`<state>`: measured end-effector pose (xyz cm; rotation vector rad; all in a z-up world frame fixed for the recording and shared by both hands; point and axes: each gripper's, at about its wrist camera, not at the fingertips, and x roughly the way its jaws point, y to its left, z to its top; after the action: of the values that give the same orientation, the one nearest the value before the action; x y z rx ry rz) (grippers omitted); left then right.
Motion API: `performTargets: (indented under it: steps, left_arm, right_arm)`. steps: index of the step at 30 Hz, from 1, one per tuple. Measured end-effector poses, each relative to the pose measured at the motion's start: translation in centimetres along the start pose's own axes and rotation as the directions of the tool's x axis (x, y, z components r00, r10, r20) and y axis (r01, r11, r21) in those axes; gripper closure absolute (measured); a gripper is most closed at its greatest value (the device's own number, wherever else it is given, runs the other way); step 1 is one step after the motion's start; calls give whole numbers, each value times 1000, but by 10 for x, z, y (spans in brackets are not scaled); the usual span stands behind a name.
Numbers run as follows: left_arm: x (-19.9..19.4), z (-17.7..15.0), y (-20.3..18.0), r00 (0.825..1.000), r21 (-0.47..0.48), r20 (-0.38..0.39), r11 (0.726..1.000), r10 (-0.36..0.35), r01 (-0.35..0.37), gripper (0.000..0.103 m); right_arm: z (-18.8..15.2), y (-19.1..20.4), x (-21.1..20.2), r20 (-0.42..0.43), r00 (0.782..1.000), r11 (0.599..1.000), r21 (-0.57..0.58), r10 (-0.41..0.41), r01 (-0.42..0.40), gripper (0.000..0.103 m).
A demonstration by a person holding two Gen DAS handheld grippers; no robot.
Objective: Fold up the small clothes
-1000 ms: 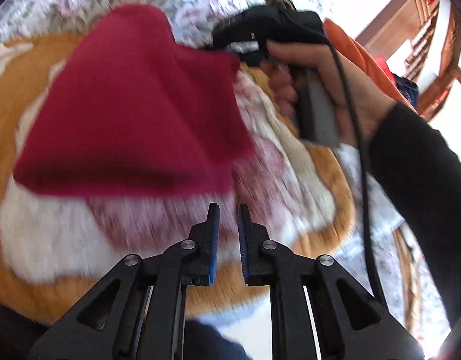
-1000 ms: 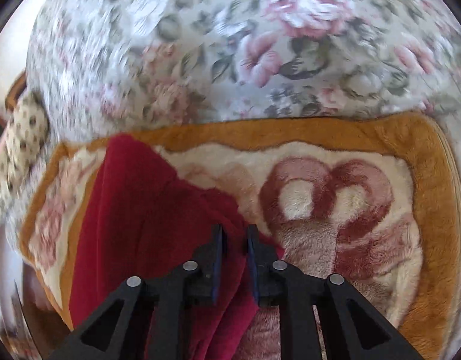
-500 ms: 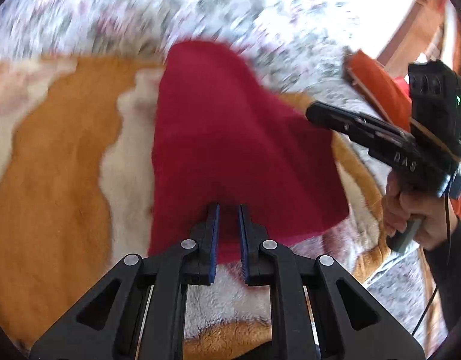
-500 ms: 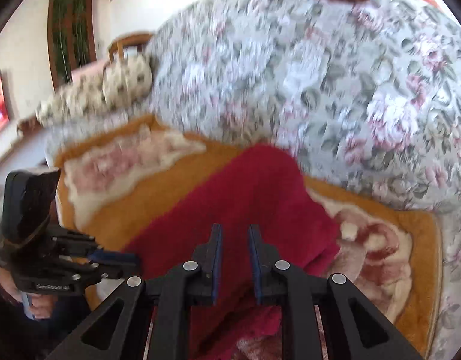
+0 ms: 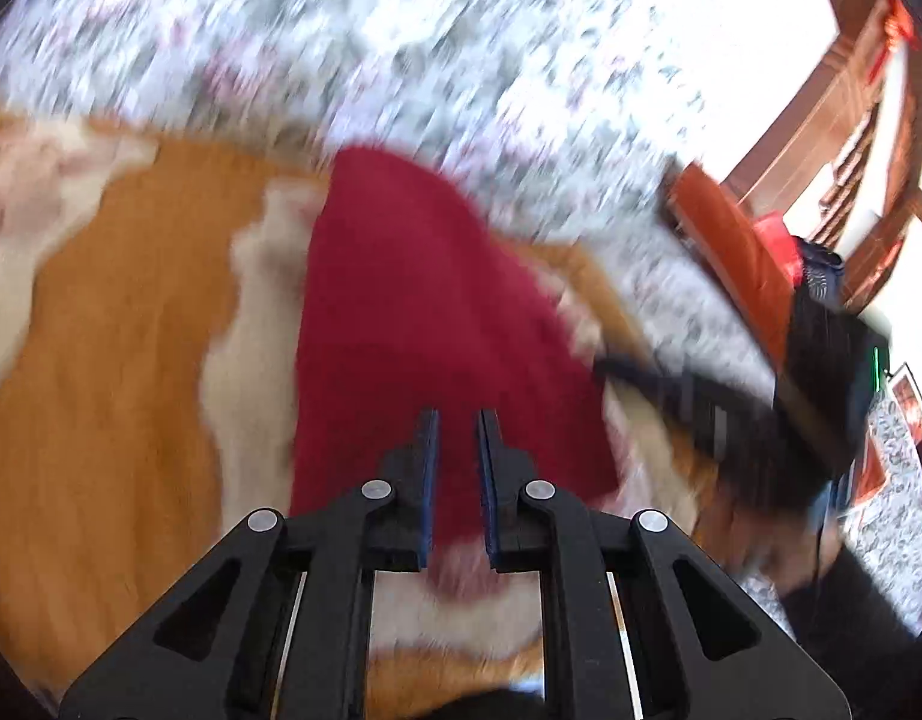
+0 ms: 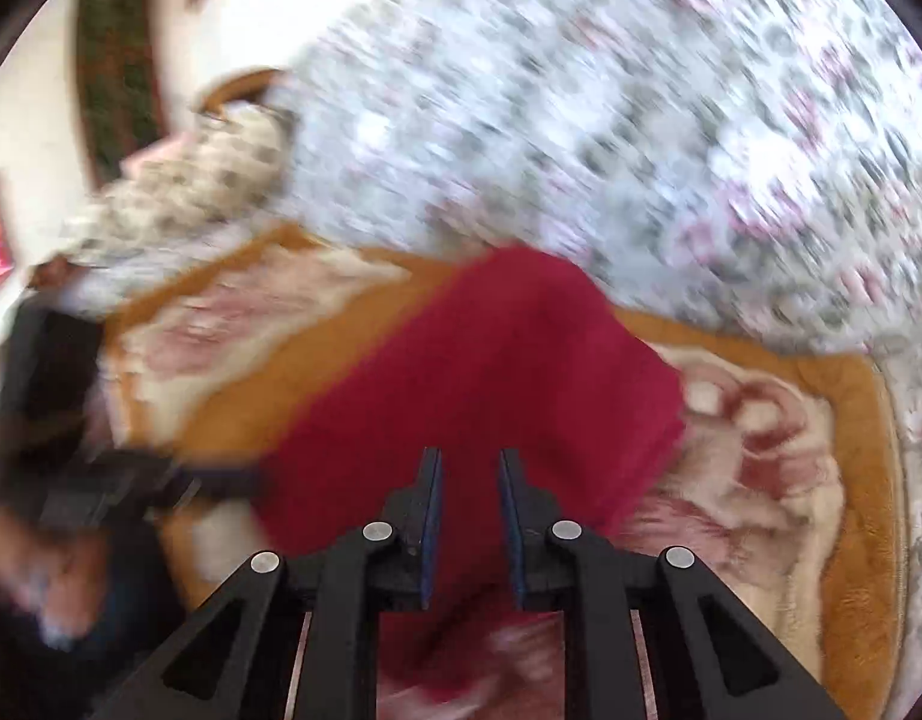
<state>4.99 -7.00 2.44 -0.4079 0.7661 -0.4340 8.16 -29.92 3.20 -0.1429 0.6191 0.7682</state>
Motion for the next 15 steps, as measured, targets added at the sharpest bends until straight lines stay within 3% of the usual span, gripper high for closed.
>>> performTargets:
  steps: [2,6,8,10,13,15]
  left_arm:
    - [10,29,-7,1000,39,13,999,5,-5,93]
    - [60,89,-5,999,20,-17,999,32,-31,93]
    - [100,110,2,994,-8,-94,998,58,-59,93]
    - [136,122,13,979,-31,-147,989,139,-145,93]
    - [172,124,34,950,-48,-212,969,228,-243,94]
    - [185,119,51,940,-70,-230,959,253,-276,100]
  right_arm:
    - [-13,15,-1,-21,999,999,-34,25,-26,86]
    - [-50,24,35,-144,987,994,-98,-67,54,86]
    - [-58,18,34,-84,995,997,-62,-49,44,85]
    - [-66,13,34,-38,999,999,-29,-25,24,85]
    - [-67,5,34,-20,1000,1000,7,10,-10,85]
    - [-67,5,34,-20,1000,1000,7,16,-15,85]
